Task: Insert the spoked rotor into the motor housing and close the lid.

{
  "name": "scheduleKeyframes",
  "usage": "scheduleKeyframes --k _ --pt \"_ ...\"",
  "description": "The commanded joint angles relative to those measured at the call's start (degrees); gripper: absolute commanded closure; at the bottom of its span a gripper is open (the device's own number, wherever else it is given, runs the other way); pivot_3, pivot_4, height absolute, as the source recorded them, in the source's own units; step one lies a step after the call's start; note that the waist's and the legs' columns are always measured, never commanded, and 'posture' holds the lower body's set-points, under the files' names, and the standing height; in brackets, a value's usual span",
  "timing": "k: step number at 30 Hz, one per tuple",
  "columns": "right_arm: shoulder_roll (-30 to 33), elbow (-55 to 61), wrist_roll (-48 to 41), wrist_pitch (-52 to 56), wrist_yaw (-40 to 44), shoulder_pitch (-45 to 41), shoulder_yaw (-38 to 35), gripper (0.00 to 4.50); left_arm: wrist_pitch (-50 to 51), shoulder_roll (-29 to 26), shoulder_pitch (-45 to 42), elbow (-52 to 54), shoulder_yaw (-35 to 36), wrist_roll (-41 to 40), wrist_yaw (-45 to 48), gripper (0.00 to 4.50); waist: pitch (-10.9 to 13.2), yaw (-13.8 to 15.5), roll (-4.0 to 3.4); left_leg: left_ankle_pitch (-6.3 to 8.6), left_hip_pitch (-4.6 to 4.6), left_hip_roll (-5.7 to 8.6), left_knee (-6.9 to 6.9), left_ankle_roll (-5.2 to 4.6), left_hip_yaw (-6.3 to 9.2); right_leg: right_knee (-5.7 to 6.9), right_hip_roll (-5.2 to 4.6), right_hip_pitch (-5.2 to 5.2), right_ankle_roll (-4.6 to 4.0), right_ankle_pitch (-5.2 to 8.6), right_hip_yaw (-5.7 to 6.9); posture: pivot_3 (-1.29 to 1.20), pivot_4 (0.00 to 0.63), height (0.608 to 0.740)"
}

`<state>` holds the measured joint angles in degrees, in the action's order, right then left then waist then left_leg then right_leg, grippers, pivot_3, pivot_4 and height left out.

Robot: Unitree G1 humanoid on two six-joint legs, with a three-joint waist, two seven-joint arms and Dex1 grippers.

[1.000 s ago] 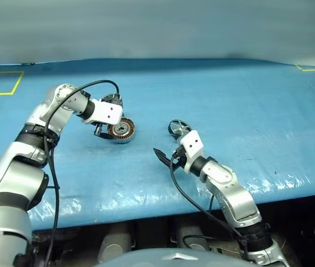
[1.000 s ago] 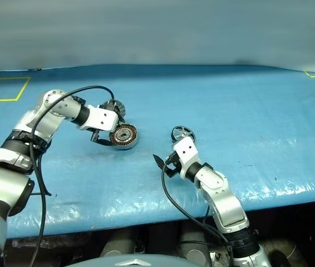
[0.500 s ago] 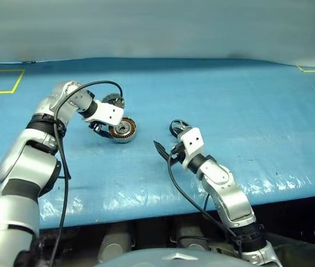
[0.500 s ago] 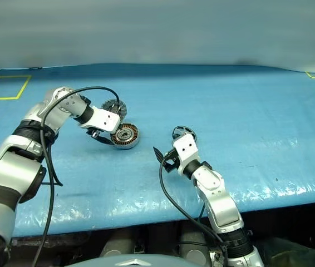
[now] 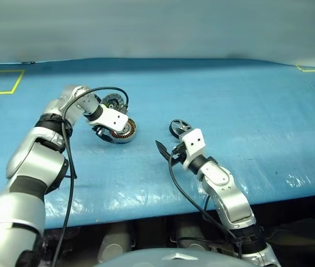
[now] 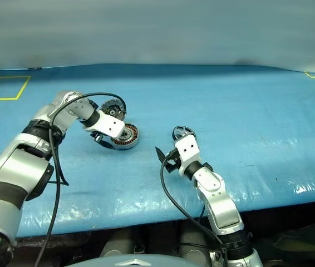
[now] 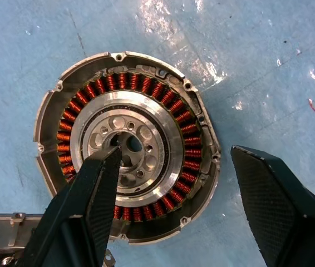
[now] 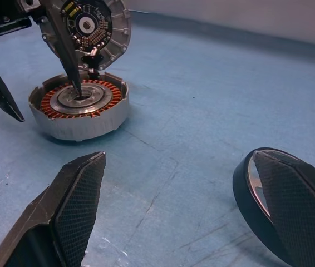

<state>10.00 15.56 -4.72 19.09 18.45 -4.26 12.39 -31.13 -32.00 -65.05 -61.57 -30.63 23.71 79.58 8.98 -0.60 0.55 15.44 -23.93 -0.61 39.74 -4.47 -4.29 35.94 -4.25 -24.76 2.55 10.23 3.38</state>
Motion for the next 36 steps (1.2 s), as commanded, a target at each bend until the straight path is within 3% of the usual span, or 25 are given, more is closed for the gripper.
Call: scheduleKeyframes --k 1,10,14,15,26,36 --pt "-0.16 1.99 0.00 -0.75 -0.41 -0.05 -0.78 0.00 -1.65 -0.12 -1.58 -1.25 0.00 1.11 -1.34 1.16 0.00 0.00 0.00 0.00 0.00 0.00 0.01 -0.01 0.00 0.00 0.00 0.00 0.01 0.00 0.00 0.00 0.150 0.740" --pt "0.03 2.67 0.07 -0.44 -0.44 0.17 -0.64 0.00 -2.47 0.80 -0.52 -3.44 -1.25 3.90 -3.72 1.16 -0.01 -0.05 0.00 0.06 0.03 0.00 0.12 -0.11 -0.08 0.02 0.00 0.03 0.08 -0.06 -0.09 0.00 0.150 0.740" --pt "0.17 2.99 0.02 -0.21 -0.34 0.30 -0.69 0.00 -3.01 0.94 0.44 -3.48 -1.59 4.49 -3.85 2.36 -0.02 -0.09 0.00 0.08 0.09 -0.01 0.14 -0.13 -0.15 0.04 0.00 0.05 0.12 -0.07 -0.15 0.00 0.150 0.740" --pt "0.25 3.16 -0.01 -0.16 -0.30 0.39 -0.73 0.00 -3.39 0.90 0.71 -3.25 -1.74 4.74 -4.45 2.41 -0.02 -0.08 0.01 0.09 0.13 -0.01 0.14 -0.14 -0.16 0.05 0.00 0.07 0.11 -0.07 -0.17 0.00 0.150 0.740" --pt "1.41 4.63 -0.20 0.59 0.28 0.62 -0.77 0.00 -8.02 -0.77 2.75 -0.74 -2.22 4.28 -4.60 2.41 -0.04 -0.17 0.01 0.10 0.20 -0.03 0.16 -0.17 -0.24 0.09 0.00 0.08 0.05 -0.12 -0.26 0.00 0.150 0.740" --pt "7.78 9.85 0.09 4.06 1.92 5.91 -2.34 0.00 -19.10 -0.76 4.97 9.35 -4.79 4.27 -4.56 2.41 -0.05 0.17 0.03 0.12 0.13 0.07 0.21 -0.20 -0.42 -0.01 -0.17 0.08 -0.08 -0.22 -0.30 0.00 0.150 0.740"
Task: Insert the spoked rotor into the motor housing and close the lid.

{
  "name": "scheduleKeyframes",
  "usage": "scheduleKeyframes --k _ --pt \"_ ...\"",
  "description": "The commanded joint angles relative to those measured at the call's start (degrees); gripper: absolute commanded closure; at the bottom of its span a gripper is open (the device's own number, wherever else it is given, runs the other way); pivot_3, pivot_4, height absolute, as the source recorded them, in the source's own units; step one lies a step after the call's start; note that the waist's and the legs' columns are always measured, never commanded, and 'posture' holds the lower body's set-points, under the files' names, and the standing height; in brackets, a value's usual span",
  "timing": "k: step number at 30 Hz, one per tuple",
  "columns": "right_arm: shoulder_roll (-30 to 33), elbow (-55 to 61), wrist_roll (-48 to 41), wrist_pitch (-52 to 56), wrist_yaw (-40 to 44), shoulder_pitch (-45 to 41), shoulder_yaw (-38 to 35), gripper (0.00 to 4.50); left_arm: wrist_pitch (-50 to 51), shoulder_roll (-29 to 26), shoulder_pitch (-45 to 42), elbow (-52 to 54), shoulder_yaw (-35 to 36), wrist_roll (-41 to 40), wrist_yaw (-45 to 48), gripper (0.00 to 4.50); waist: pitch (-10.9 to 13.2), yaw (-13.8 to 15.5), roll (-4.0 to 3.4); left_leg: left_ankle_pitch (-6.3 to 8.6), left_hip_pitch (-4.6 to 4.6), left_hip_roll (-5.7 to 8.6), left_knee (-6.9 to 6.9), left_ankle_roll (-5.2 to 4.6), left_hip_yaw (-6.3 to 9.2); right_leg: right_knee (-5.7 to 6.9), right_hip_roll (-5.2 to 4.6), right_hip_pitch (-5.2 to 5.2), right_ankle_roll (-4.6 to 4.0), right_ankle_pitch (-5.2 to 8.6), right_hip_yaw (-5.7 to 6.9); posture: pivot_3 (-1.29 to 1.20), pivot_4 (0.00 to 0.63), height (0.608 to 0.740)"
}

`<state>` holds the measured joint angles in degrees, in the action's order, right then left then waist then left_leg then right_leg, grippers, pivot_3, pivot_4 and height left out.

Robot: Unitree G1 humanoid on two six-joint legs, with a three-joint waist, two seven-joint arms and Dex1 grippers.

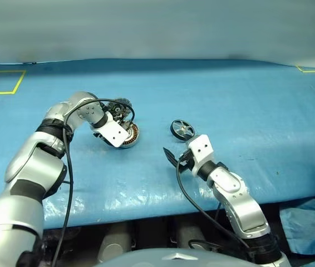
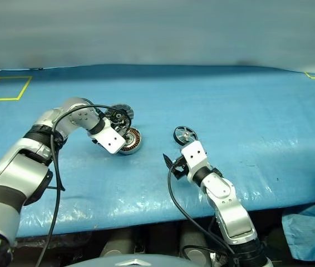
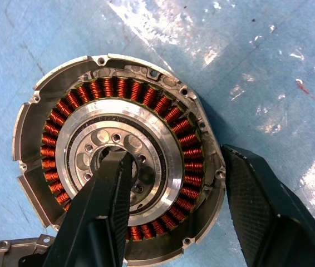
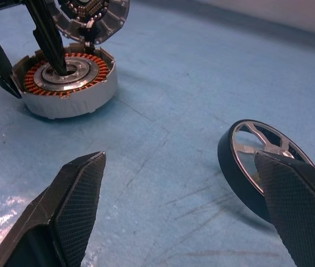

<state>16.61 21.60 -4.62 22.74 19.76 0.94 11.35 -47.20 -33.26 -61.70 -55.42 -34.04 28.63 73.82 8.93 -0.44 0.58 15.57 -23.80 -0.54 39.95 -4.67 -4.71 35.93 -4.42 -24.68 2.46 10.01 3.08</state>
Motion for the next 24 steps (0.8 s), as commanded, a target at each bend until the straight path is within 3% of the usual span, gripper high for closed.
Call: scheduleKeyframes --k 1,10,22,24 --pt "1.69 4.29 -0.06 0.61 0.76 1.21 -1.60 0.00 -3.36 0.47 2.13 4.34 -1.56 -1.01 1.65 2.41 0.00 0.01 0.00 0.01 0.00 0.01 0.03 -0.02 -0.02 0.00 -0.02 0.00 0.02 0.01 -0.01 0.00 0.150 0.740" --pt "3.51 7.16 -0.27 2.39 0.56 4.54 -2.67 0.00 -3.21 -0.16 8.05 17.11 -2.29 -7.28 7.40 2.41 -0.04 -0.01 0.00 0.10 0.05 0.01 0.07 -0.17 -0.09 0.01 -0.06 0.02 0.07 0.02 -0.06 0.00 0.150 0.740" --pt "3.76 8.71 -0.14 4.04 0.39 5.20 -2.92 0.00 0.48 1.18 9.31 19.79 -2.92 -9.32 9.94 2.41 -0.10 0.21 -0.03 0.17 0.08 0.02 0.14 -0.28 -0.09 0.02 -0.04 0.07 0.34 0.14 -0.08 0.00 0.150 0.740" --pt "3.70 8.76 -0.08 4.18 0.31 5.16 -2.83 0.00 0.30 1.24 9.27 19.79 -2.60 -9.41 9.19 1.68 -0.10 0.22 -0.04 0.17 0.08 0.02 0.14 -0.28 -0.10 0.02 -0.04 0.07 0.34 0.14 -0.09 0.00 0.150 0.740"
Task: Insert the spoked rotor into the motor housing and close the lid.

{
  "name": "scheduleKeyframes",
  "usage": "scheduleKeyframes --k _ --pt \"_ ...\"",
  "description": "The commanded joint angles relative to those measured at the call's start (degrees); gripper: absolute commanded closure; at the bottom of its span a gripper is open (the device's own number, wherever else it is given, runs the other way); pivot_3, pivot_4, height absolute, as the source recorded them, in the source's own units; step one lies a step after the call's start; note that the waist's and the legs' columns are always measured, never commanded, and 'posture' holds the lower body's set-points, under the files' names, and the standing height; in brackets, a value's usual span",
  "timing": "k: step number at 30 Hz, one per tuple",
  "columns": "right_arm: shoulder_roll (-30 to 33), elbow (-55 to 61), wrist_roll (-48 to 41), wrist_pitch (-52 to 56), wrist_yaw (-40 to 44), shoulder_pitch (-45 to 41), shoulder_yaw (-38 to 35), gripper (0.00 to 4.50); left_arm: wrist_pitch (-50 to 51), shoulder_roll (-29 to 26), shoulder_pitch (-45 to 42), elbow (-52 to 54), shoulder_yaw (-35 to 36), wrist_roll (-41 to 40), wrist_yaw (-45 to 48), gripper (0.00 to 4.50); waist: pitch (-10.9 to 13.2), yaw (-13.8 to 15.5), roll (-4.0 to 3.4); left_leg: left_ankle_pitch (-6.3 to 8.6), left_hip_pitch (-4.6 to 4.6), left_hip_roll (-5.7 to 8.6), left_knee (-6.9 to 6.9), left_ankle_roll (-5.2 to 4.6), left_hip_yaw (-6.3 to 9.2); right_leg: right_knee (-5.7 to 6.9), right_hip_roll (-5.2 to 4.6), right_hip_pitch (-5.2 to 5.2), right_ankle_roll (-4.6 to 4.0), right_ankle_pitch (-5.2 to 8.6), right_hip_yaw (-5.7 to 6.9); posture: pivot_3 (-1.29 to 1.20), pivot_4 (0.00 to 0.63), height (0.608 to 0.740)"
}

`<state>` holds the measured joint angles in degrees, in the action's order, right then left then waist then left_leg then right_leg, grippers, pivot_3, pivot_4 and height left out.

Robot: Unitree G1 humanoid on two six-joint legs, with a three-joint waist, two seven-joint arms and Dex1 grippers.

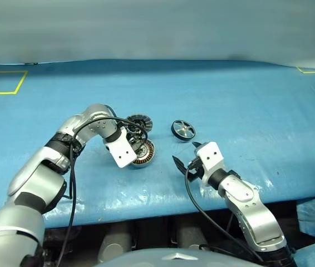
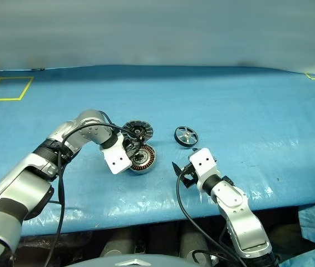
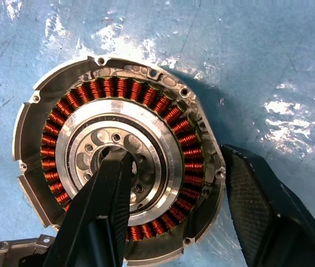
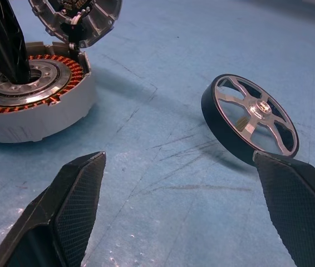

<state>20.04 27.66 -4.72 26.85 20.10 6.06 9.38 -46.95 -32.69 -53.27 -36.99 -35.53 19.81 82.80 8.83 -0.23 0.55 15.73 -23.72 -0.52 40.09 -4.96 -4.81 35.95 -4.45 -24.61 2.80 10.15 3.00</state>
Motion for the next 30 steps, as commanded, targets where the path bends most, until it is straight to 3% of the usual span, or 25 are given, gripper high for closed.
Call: scheduleKeyframes --k 1,4,21,25,30 --pt "0.25 2.69 0.03 0.10 -0.04 -0.02 -0.83 0.00 -0.32 0.77 0.91 1.40 -0.91 -0.78 -0.35 1.45 0.00 0.00 0.00 0.00 0.00 0.00 0.00 0.00 0.00 0.00 0.00 0.00 0.00 0.00 0.00 0.00 0.150 0.740" --pt "0.22 2.53 0.06 0.20 -0.01 -0.34 -0.74 0.00 -0.42 0.76 1.52 2.17 -0.70 -2.08 0.02 0.44 0.00 0.05 0.00 0.00 -0.01 0.00 0.00 -0.01 0.01 0.00 0.01 0.00 0.01 0.00 0.00 0.00 0.150 0.740" --pt "0.90 0.85 -1.00 0.32 1.24 -0.68 -3.27 0.00 8.58 -5.61 5.37 19.29 3.90 -11.54 0.08 0.44 0.01 -0.02 0.00 -0.09 -0.03 -0.01 0.01 0.14 0.00 0.00 0.03 -0.03 0.01 0.00 -0.03 0.00 0.150 0.740" --pt "0.48 0.98 -0.08 1.23 -0.54 -0.40 -4.72 0.00 22.04 -5.15 9.39 27.48 8.66 -19.39 -2.08 0.44 0.01 0.03 -0.01 -0.09 -0.02 -0.02 0.01 0.15 0.02 0.02 0.03 -0.03 0.02 0.00 -0.04 0.00 0.150 0.740" --pt "-1.28 1.28 -0.07 2.43 -3.90 1.28 -7.80 0.00 41.49 -2.29 19.80 39.56 17.26 -27.57 -13.12 0.44 0.00 -0.09 -0.03 -0.15 -0.01 -0.02 0.01 0.25 0.04 0.03 0.03 -0.02 0.03 0.00 -0.07 0.00 0.150 0.740"
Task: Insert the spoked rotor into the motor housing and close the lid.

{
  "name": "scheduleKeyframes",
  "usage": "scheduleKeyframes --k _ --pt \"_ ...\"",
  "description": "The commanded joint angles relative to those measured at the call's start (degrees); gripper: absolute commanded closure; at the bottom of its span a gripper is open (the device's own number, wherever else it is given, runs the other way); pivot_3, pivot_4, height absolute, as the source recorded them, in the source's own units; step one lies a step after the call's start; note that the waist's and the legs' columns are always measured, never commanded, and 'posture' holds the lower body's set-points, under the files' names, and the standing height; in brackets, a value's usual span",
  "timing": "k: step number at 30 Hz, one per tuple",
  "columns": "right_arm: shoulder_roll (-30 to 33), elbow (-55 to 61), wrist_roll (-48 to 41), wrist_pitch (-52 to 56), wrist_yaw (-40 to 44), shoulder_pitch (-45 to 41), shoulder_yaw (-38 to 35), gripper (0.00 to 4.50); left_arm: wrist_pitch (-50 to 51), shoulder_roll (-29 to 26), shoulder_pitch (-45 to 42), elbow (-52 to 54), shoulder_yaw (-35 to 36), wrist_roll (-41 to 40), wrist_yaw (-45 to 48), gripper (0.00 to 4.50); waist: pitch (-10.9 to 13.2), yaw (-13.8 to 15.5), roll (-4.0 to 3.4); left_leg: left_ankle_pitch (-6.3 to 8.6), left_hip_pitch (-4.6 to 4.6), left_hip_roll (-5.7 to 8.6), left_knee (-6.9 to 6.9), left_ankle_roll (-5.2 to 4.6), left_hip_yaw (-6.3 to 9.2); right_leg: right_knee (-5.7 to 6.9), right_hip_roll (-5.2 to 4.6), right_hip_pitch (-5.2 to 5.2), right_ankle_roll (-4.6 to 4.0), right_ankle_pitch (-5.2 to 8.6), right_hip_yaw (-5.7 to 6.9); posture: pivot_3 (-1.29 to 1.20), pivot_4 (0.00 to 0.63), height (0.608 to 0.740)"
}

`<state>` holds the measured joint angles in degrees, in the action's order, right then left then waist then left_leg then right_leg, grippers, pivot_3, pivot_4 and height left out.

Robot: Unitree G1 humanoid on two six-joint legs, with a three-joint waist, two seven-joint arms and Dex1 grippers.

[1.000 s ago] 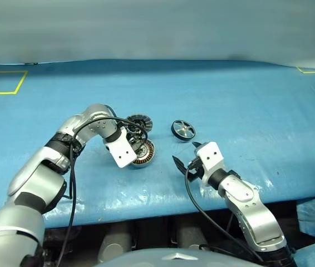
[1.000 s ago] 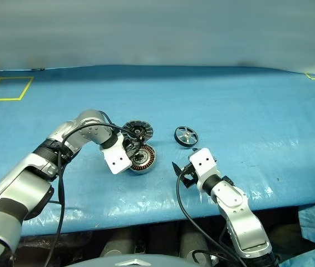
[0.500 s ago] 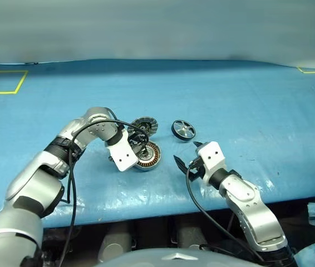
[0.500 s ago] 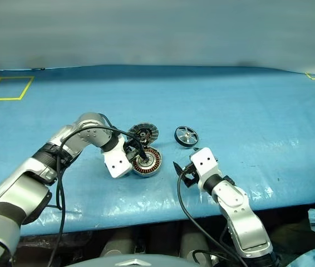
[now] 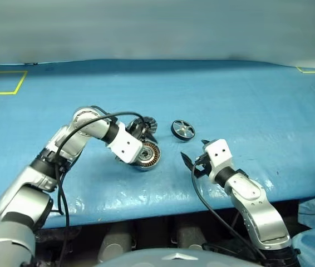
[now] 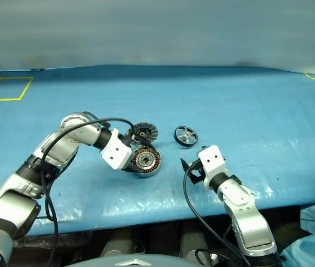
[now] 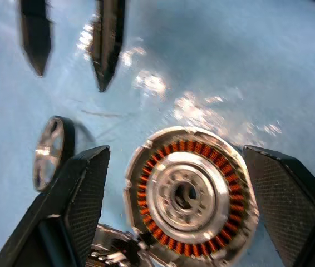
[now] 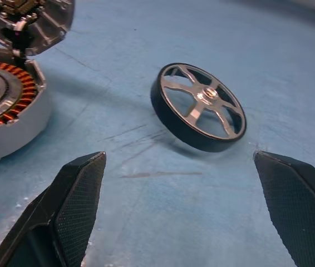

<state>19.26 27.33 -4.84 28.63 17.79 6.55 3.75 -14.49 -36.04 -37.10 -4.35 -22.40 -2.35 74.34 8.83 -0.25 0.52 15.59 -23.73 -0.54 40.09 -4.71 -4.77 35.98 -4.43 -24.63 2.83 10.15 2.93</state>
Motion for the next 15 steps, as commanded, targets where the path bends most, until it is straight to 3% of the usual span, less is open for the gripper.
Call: scheduleKeyframes --k 1,6,15 --pt "-0.68 2.02 -0.06 1.12 -1.82 1.12 -2.28 0.00 11.65 1.74 6.38 9.45 5.18 -7.08 -6.31 0.44 0.00 -0.11 0.00 0.00 0.02 0.00 0.00 0.01 0.01 -0.01 0.00 0.01 0.00 0.00 -0.01 0.00 0.150 0.740" --pt "-0.83 3.17 -0.04 3.63 -3.00 2.16 -3.80 0.00 20.42 5.85 14.21 16.32 9.10 -12.20 -14.10 0.44 -0.01 -0.13 -0.02 -0.04 0.06 0.00 0.00 0.08 0.00 0.02 0.01 0.03 0.04 -0.02 -0.04 0.00 0.150 0.740" --pt "-4.01 3.68 -2.32 6.25 -5.41 5.70 -8.33 0.00 20.24 11.34 27.31 15.95 11.15 -12.89 -22.79 0.44 -0.14 -0.07 -0.24 -0.03 0.13 -0.03 -0.05 0.08 0.10 0.08 0.03 0.02 -0.04 -0.06 -0.03 0.00 0.150 0.740"
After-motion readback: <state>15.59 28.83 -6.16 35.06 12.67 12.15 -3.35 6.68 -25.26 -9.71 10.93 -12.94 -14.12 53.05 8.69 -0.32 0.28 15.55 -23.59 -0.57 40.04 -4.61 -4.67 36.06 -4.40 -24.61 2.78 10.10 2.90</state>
